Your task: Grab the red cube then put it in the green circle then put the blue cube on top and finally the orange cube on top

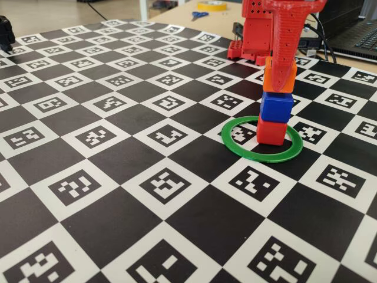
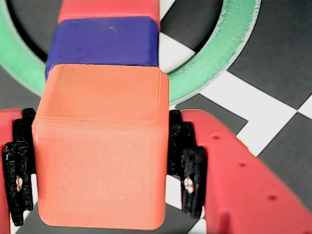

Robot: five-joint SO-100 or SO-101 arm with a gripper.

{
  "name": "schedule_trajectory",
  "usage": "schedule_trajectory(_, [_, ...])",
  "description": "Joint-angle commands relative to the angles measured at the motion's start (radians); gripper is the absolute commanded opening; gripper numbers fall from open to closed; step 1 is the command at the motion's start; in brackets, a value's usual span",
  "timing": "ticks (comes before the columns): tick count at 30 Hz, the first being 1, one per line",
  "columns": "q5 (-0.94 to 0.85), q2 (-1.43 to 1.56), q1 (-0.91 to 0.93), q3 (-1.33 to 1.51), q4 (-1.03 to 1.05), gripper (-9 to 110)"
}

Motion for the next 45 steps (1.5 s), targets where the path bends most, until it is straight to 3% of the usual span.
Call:
schedule_trajectory(1, [0.015,0.028,0.003,-0.011,-0.006,12])
schedule_trajectory(24, [0.038,0.023,-0.002,0.011,-0.015,14])
schedule_trajectory(28, [0.051,0.031,-0.002,0.012,-0.011,33])
schedule_trajectory(32, [0.058,0.046,-0.002,0.012,-0.008,45])
schedule_trajectory(45, [0.041,0.278,0.026,0.117,-0.014,51])
